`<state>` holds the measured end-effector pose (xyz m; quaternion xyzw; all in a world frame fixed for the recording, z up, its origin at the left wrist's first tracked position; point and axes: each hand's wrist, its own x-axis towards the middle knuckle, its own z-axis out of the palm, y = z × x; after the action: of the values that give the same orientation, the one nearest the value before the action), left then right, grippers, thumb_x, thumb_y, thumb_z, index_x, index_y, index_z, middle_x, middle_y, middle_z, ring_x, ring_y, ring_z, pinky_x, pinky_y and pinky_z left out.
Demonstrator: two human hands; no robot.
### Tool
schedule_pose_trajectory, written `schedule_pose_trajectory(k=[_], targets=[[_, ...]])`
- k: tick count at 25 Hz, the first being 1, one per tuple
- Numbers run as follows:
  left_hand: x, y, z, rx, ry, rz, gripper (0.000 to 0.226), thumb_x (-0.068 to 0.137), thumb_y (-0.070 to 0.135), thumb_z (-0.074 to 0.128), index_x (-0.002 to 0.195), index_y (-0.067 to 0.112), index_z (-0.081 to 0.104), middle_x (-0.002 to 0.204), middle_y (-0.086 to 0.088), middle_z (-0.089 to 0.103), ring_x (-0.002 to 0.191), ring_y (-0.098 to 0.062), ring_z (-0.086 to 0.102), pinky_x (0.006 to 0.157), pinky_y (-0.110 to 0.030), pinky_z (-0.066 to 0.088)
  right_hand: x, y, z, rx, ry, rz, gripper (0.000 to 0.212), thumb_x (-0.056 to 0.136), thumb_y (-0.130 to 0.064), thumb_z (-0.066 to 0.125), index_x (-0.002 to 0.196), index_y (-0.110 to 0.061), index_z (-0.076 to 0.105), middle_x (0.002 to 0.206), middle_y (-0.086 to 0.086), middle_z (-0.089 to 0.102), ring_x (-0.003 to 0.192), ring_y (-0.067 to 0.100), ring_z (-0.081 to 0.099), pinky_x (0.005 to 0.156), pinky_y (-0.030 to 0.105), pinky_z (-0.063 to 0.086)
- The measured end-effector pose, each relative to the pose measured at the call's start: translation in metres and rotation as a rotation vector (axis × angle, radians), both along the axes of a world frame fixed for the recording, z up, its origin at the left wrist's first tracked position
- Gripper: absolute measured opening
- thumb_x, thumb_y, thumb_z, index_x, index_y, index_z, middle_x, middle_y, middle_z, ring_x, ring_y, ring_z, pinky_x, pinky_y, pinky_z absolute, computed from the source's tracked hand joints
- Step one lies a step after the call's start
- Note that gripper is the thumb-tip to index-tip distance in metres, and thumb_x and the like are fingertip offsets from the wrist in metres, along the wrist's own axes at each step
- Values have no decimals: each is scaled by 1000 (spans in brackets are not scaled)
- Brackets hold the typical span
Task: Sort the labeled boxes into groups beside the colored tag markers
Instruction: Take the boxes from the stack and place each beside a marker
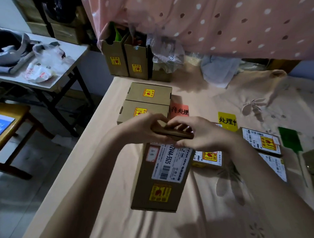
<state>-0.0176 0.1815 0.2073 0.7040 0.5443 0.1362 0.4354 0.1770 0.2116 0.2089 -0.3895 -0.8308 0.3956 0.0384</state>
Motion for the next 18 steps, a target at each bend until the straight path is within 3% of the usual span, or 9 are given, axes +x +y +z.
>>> schedule_pose_trajectory(k=[3, 7, 10, 12, 13, 15, 16, 18], targets=[[-4, -1, -5, 23, -74, 32, 37, 80, 22, 72, 114, 10, 61, 85, 6, 66, 77, -7, 67, 62, -13, 54, -1, 0, 1, -20, 38, -77, 43, 78, -18, 73, 114, -28, 52, 106, -13, 59, 105, 9, 57, 94, 29, 47], [-24, -18, -22, -40, -520, 504, 41, 82, 15, 68, 122, 18, 58, 93, -7, 71, 76, -11, 71, 58, -18, 56, 26, -20, -20, 51, 374, -577, 54, 77, -38, 66, 125, -30, 44, 131, -7, 49, 123, 5, 44, 102, 26, 36], [-27, -31, -42, -70, -783, 773, 39, 86, 15, 63, 122, 28, 58, 87, -3, 73, 75, -11, 71, 63, -28, 61, 57, -42, -49, -159, 483, -761, 74, 69, -54, 68, 131, -23, 43, 136, -5, 51, 125, 7, 47, 101, 28, 38], [-20, -35, -55, -100, -875, 809, 43, 89, 16, 59, 130, 25, 54, 95, -4, 72, 79, -13, 71, 65, -32, 61, 69, -52, -65, -290, 532, -767, 85, 54, -69, 71, 127, -32, 49, 122, -12, 64, 117, 5, 57, 99, 28, 44], [-15, -36, -61, -114, -908, 813, 46, 89, 17, 57, 134, 24, 51, 97, -5, 72, 81, -14, 71, 65, -32, 61, 71, -54, -70, -306, 577, -782, 74, 56, -64, 74, 121, -35, 53, 114, -15, 68, 110, 1, 61, 94, 23, 49], [-3, -37, -68, -143, -934, 826, 48, 90, 16, 57, 136, 25, 49, 98, -6, 71, 83, -15, 71, 66, -33, 61, 75, -54, -74, -280, 673, -836, 42, 74, -33, 70, 113, -31, 56, 98, -23, 72, 96, -8, 64, 78, 10, 51], [3, -37, -71, -160, -938, 824, 49, 89, 15, 58, 136, 26, 49, 100, -8, 71, 86, -17, 71, 68, -35, 61, 76, -54, -72, -260, 705, -869, 33, 80, -19, 64, 111, -29, 56, 91, -26, 72, 90, -11, 64, 72, 6, 50], [14, -36, -75, -181, -921, 808, 49, 89, 15, 58, 135, 27, 49, 102, -10, 70, 91, -21, 70, 76, -40, 59, 86, -54, -74, -233, 723, -923, 33, 81, -11, 62, 109, -28, 56, 86, -27, 72, 87, -12, 64, 68, 4, 49]])
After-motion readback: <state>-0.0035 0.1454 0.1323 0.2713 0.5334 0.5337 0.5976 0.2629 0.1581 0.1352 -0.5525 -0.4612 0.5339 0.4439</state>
